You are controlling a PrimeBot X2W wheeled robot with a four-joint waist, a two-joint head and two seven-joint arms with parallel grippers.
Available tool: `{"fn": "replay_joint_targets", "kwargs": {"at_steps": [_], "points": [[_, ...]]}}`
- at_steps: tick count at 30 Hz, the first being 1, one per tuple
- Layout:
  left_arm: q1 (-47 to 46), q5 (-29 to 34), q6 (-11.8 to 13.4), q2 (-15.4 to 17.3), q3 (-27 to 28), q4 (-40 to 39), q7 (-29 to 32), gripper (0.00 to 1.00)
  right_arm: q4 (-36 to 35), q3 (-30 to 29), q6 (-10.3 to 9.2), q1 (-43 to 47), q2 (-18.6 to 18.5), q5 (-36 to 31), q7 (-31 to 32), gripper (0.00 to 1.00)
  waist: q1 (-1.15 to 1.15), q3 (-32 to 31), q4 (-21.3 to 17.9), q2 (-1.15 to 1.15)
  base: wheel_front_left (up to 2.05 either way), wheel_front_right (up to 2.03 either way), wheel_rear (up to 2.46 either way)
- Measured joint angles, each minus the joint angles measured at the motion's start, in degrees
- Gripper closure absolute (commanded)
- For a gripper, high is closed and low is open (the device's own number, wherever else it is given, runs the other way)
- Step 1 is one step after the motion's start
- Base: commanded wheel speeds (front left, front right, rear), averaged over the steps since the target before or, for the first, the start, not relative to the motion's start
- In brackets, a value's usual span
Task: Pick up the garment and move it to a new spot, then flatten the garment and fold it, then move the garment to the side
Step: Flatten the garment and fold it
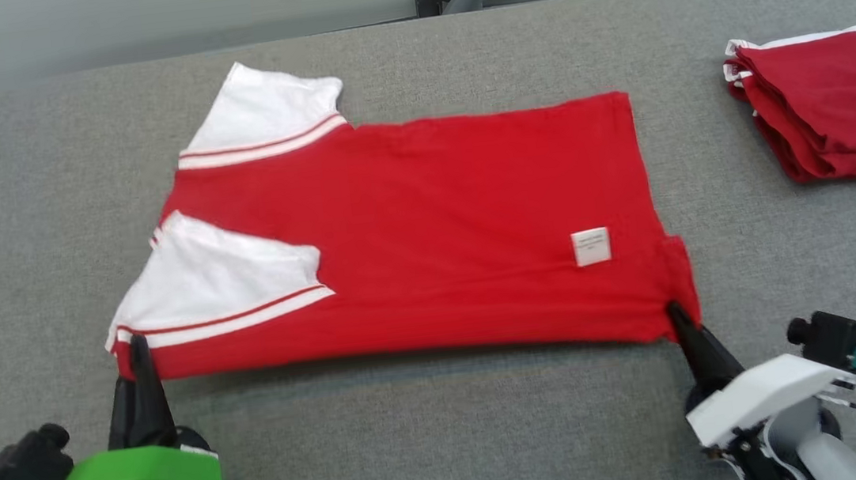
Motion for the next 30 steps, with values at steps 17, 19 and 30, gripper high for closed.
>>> {"fn": "replay_joint_targets", "kwargs": {"at_steps": [17,19,30], "points": [[16.1,-1.0,6.0,-1.4,-1.8,-10.2,5.7,1.00,-12.8,-7.2,0.02,13.8,-0.6,-7.8,10.1,1.00,0.00,-1.5,-0.5,0.00,0.00,0.00,0.00],[16.2,-1.0,6.0,-1.4,-2.0,-9.7,5.9,1.00,-12.8,-7.4,0.02,14.1,0.1,-8.4,10.3,0.68,0.00,-1.5,-0.4,0.00,0.00,0.00,0.00],[15.5,0.6,6.6,3.0,-0.1,-9.7,4.5,0.00,-16.4,-13.9,-0.01,15.8,0.4,-14.4,10.4,0.00,0.00,-1.5,-1.8,0.00,0.00,0.00,0.00]]}}
